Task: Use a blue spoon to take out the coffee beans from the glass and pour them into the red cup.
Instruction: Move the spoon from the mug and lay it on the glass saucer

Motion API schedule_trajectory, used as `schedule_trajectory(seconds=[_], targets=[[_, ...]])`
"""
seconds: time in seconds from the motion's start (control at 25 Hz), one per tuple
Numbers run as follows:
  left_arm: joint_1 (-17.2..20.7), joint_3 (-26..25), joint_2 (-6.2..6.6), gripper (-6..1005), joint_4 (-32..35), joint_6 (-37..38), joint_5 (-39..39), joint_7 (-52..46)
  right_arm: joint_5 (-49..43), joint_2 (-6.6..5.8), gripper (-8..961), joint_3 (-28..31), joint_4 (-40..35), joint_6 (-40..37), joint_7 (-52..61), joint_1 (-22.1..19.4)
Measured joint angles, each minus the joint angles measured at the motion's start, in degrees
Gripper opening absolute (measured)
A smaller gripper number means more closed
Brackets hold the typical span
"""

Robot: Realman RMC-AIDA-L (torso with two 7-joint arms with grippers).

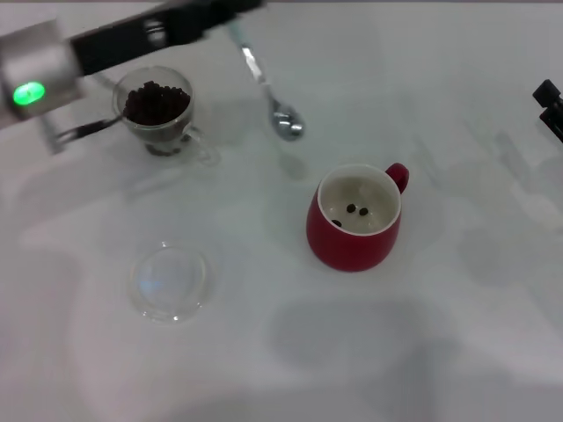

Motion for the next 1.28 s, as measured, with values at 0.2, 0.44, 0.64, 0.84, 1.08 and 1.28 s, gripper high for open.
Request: schedule_trajectory(seconds=[0.2,0.44,0.64,0.84,1.08,1.28], targets=[[10.8,-0.1,1.37,127,-0.3,5.9,-7.3,-1.7,0.5,-0.05,755,0.5,0.0,0.4,0.0,0.6],[22.6,-0.5,1.51,127,-1.4,9.6,-9.7,-4.1,0.5,-0.06,755,0.6,-0.1,2.0,0.0,2.1],[28.0,-0.2,1.54,127,-2.9,9.9,-9.8,-4.6,0.5,-0.07,755,0.6,0.0,3.1,0.0,3.4],[28.9,0.0,1.51,126,-6.1,9.8,-8.4,-4.7,0.4,-0.12,755,0.4,0.0,3.9,0.0,4.4],[27.9,0.0,1.54,126,-7.3,7.9,-5.0,-4.8,0.3,-0.15,755,0.5,0.0,3.9,0.2,4.6],[26.8,0.1,0.69,126,-7.3,3.4,-2.4,-4.5,0.3,-0.15,755,0.5,0.0,3.9,0.3,4.5]])
